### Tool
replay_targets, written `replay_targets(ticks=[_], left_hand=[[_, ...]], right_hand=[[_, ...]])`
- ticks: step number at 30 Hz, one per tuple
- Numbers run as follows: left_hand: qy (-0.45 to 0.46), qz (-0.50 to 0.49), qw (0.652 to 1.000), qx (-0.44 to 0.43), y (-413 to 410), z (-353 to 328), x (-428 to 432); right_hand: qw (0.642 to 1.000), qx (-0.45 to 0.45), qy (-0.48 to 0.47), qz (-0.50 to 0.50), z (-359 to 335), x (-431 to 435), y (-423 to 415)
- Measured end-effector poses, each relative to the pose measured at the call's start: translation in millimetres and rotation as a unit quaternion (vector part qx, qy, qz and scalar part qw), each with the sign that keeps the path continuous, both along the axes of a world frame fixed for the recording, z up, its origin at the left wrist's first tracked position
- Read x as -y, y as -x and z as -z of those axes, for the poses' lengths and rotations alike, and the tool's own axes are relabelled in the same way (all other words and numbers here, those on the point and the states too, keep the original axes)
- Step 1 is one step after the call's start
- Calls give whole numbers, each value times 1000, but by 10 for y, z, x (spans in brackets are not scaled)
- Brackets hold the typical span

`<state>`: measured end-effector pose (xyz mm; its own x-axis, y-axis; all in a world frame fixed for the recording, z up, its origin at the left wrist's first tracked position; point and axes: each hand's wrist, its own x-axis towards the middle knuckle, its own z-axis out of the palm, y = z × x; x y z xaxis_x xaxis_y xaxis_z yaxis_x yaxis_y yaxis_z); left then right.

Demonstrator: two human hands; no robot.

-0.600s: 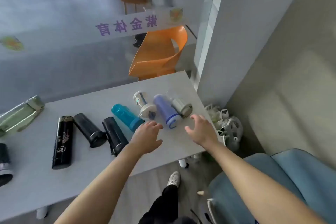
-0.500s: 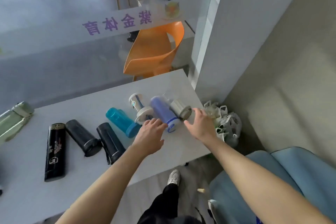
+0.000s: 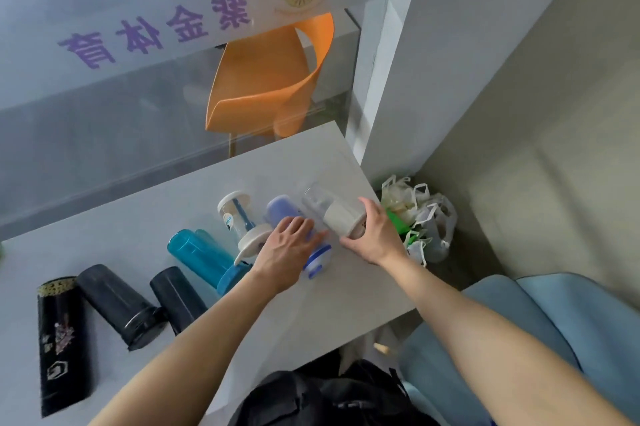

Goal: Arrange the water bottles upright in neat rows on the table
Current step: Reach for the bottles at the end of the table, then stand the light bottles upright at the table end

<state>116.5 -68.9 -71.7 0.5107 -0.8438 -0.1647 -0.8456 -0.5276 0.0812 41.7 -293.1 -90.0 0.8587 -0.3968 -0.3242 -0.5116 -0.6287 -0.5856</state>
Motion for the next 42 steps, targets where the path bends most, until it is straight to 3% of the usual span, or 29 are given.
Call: replay_targets(ticks=[5, 9, 13, 18, 27, 30, 35, 38, 42], left_hand=[[-43, 55, 997, 17, -166, 114, 141], [7, 52, 999, -3, -355, 73, 143], [183, -68, 978, -74, -522, -191, 70], [288, -279, 892, -207, -555, -286, 11], [247, -330, 870, -272, -578, -178, 9], [213, -332, 874, -285, -569, -185, -51], [174, -358, 879, -261, -444, -384, -262], [169, -390, 878, -221, -291, -538, -580], [143, -438, 870, -176, 36, -660, -1143]], right_hand=[[983, 170, 65, 39, -329, 154, 28], [976, 181, 123, -10, -466, 223, -114], [978, 168, 117, -28, -388, 263, -176], [985, 145, 95, -21, -360, 245, -163], [993, 74, 76, -54, -546, 331, -134], [978, 156, 129, -46, -719, 282, 12], [916, 343, 189, -88, -980, 73, 362], [925, 310, 152, -159, -882, -203, 449], [946, 197, 93, -239, -660, -719, 405]])
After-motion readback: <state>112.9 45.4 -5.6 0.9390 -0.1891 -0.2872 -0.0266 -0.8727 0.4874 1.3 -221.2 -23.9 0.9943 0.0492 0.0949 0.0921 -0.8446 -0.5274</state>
